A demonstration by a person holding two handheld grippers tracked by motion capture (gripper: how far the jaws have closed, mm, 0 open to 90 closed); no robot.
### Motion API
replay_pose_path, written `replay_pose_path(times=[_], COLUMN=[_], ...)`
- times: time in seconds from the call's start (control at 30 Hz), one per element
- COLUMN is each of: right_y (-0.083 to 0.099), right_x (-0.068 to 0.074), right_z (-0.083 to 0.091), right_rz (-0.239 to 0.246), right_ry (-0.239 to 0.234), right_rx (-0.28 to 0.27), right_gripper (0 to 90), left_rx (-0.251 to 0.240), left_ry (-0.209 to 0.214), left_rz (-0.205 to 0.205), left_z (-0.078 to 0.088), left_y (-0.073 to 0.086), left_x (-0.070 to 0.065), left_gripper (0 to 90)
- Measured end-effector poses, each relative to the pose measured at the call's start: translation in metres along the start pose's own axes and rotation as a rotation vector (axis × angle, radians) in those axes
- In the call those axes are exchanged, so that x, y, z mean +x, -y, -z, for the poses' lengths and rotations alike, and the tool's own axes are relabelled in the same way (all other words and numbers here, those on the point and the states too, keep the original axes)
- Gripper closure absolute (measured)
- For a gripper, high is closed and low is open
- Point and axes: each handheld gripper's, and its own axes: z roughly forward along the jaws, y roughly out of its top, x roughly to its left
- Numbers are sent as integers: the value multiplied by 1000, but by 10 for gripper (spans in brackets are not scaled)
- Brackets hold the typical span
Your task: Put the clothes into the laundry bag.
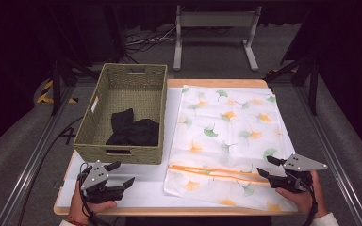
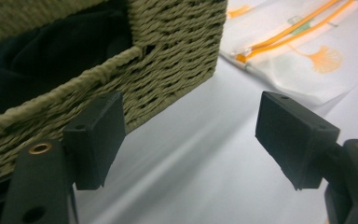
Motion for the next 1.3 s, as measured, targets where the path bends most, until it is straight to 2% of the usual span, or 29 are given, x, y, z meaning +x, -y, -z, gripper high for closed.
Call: replay_pose_path(times=[0.13,0.43,0.57,0.67,0.77,0.87,1.03,1.13,1.2,1.3], right_y=[0,-6,-17,-30,-43,-53,-61,-61,-60,-56], right_x=[-1,2,7,15,22,32,46,51,51,50], right_z=[2,2,7,6,1,-9,-34,-48,-57,-68], right_rz=[-2,18,35,69,98,141,204,223,221,210], right_ry=[-3,8,7,-11,-47,-79,-135,-154,-191,-221], right_rx=[-5,-8,-31,-38,-41,-7,107,165,191,224], right_gripper=[439,447,472,485,509,514,526,521,513,505], left_rx=[10,7,8,15,15,26,20,22,24,25], left_ry=[-6,-3,-1,2,3,8,14,21,23,26], left_rz=[-7,0,-3,-2,2,4,2,8,4,2], left_z=[-1,1,1,1,1,0,0,-1,-1,-1], left_y=[-1,0,0,0,0,1,1,1,1,1], left_x=[-1,-1,-2,-2,-2,-2,-2,-2,-2,-2], left_gripper=[283,284,283,285,285,285,284,283,282,282])
